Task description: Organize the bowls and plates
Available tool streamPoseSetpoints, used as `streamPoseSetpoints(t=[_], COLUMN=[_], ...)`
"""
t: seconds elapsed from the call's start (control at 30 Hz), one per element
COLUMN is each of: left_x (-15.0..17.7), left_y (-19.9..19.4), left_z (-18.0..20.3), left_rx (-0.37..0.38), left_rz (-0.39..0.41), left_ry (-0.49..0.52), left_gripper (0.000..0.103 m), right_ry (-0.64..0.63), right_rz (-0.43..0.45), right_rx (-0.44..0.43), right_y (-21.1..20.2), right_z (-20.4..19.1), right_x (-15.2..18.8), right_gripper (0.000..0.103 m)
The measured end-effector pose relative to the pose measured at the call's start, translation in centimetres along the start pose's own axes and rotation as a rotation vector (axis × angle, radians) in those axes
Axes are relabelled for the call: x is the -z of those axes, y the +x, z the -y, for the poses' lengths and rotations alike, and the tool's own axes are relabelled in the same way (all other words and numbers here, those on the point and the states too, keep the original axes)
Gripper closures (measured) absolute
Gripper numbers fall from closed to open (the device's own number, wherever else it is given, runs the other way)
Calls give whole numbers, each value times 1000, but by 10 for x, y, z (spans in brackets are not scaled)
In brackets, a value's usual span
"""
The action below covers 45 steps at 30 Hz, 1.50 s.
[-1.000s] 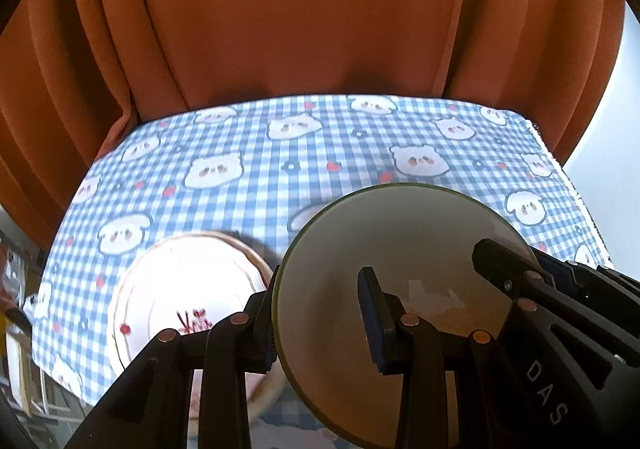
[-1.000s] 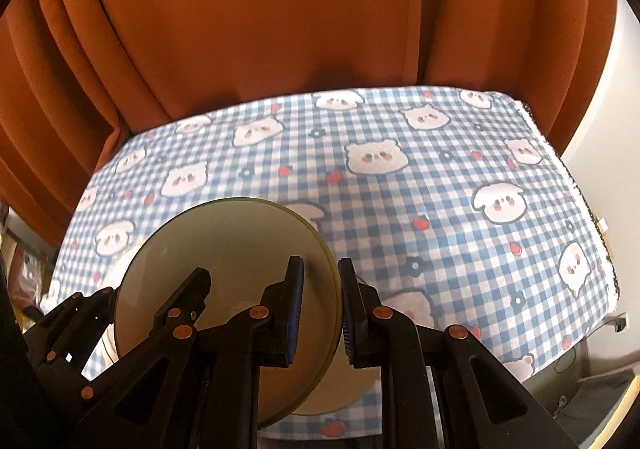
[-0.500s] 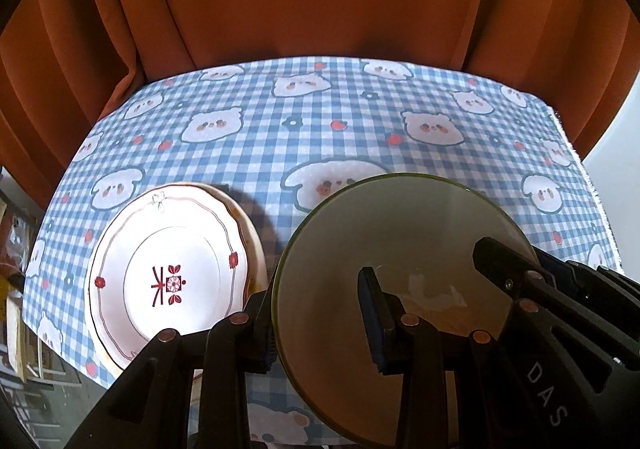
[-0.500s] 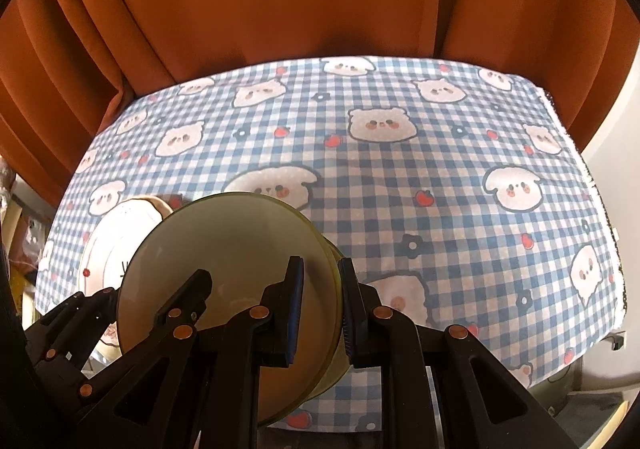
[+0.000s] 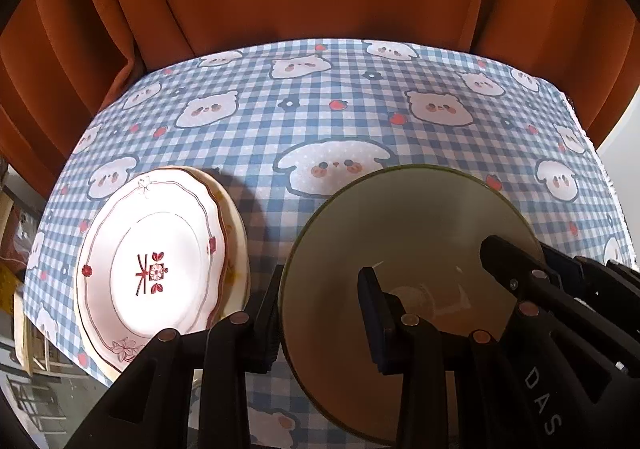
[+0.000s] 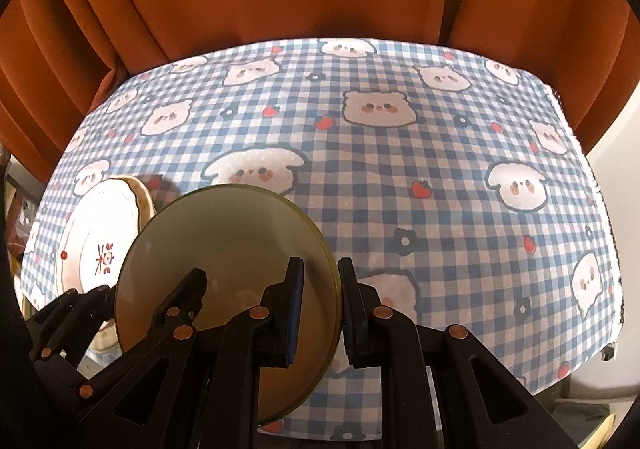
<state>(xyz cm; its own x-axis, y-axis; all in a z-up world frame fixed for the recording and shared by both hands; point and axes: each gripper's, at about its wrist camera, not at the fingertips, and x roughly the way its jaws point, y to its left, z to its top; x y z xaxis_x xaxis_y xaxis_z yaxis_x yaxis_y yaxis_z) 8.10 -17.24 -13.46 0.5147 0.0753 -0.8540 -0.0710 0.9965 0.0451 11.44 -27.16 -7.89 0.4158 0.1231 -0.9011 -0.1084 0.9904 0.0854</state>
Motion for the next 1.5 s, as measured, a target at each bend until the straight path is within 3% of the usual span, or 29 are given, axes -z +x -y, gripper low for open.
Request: streamPoseSetpoints(t=[0.3, 0.63, 0.8, 0.87, 0.93, 1.03, 1.3, 1.5], left_x=[3, 1, -3, -4, -6, -7, -4, -6], left_y=[0, 7, 12, 12, 15, 21, 34, 40], left_z=[0, -14, -19, -22, -25, -29, -26, -25], left_rx=[-2, 117, 183, 231, 256, 307, 407, 433], left_rz=[22, -23, -47, -47, -55, -84, -120, -150], left_ry=[14, 21, 54, 67, 71, 76, 93, 78], left_gripper=[69, 64, 36, 35, 32, 32, 34, 52], right_ry=[-20, 78, 132, 160, 177, 201, 235, 237], right_rz=[18, -27, -61, -85, -98, -100, -124, -140], right_rx=[6, 2, 38, 64, 98, 141, 203, 164], right_y=[2, 8, 9, 10, 11, 10, 9, 17], right_z=[-1, 4, 3, 1, -1, -2, -1, 4], right_x=[6, 8, 7, 6, 6, 7, 11, 12], right_gripper=[83, 79, 79, 74, 54, 47, 47, 47])
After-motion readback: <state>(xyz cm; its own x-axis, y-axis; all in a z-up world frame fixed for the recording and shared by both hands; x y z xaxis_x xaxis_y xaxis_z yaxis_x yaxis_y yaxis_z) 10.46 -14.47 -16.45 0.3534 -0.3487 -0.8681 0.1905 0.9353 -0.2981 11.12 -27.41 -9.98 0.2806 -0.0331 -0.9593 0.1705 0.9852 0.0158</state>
